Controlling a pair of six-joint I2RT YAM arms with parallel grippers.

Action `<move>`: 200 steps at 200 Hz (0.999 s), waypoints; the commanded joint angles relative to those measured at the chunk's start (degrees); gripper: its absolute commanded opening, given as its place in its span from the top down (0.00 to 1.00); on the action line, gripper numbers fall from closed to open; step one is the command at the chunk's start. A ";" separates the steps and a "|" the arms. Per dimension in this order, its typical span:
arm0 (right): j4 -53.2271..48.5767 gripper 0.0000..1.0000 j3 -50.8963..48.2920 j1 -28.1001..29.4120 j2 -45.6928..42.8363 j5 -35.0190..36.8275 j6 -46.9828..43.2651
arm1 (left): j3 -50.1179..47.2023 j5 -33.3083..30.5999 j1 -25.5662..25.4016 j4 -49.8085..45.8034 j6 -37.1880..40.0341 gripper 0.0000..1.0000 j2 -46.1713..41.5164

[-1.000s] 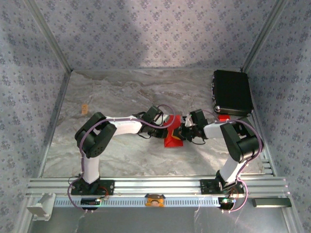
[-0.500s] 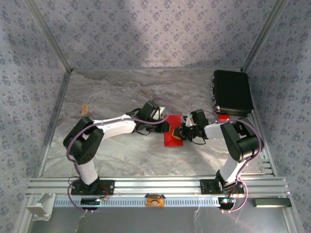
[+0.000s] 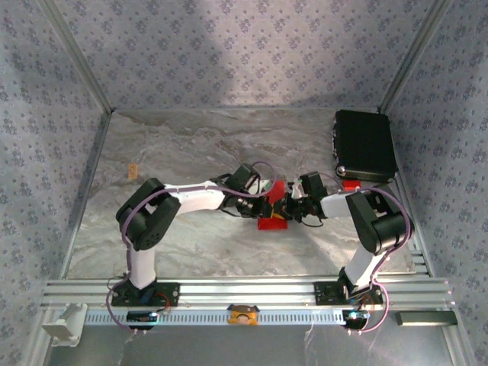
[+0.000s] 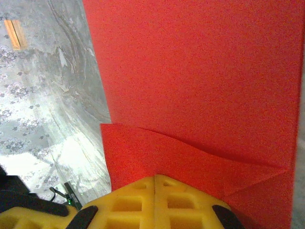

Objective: Fold a paper plane with a square sheet of paper (pick it up from the middle)
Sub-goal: Fold the triangle a second time at the center of the table.

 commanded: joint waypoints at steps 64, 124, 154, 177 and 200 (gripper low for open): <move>-4.19 1.00 -0.65 -0.57 1.45 3.48 0.16 | 3.42 1.99 -0.69 -4.56 1.77 0.94 3.80; -4.54 1.00 -0.54 -0.58 1.51 3.57 -0.01 | 2.97 0.22 -0.70 -7.28 3.57 0.93 4.37; -4.54 1.00 -0.64 -0.65 1.45 3.70 -0.02 | 2.19 -0.54 -0.68 -7.82 4.13 0.92 4.35; -4.62 1.00 -0.57 -0.61 1.45 3.69 0.01 | 1.20 -0.96 -0.69 -7.84 4.30 0.92 4.04; -4.63 1.00 -0.60 -0.64 1.65 3.68 -0.08 | 0.02 -1.47 -0.67 -7.67 4.25 0.92 3.25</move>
